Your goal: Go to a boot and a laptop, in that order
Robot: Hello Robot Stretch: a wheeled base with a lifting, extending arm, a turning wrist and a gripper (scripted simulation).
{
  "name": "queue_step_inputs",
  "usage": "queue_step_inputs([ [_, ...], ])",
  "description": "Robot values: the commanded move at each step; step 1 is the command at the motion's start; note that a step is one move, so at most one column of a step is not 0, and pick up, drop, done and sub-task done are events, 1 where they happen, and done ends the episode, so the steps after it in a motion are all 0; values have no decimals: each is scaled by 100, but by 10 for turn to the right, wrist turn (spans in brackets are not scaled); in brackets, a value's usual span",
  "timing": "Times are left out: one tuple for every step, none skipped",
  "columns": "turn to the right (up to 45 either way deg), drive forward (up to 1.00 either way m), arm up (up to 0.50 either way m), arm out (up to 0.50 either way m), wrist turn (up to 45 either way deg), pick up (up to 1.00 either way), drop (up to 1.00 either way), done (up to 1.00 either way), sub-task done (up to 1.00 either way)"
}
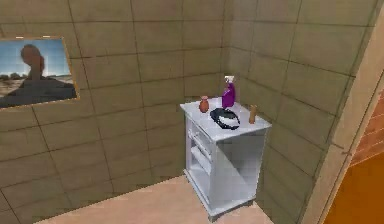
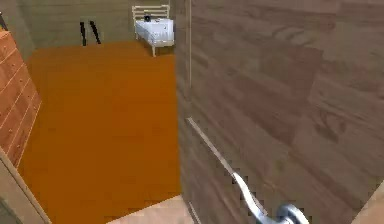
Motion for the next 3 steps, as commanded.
queue_step_inputs([
  [450,0,0,0,0,0,0,0,0],
  [180,0,0,0,0,0,0,0,0],
  [30,0,0,0,0,0,0,0,0],
])
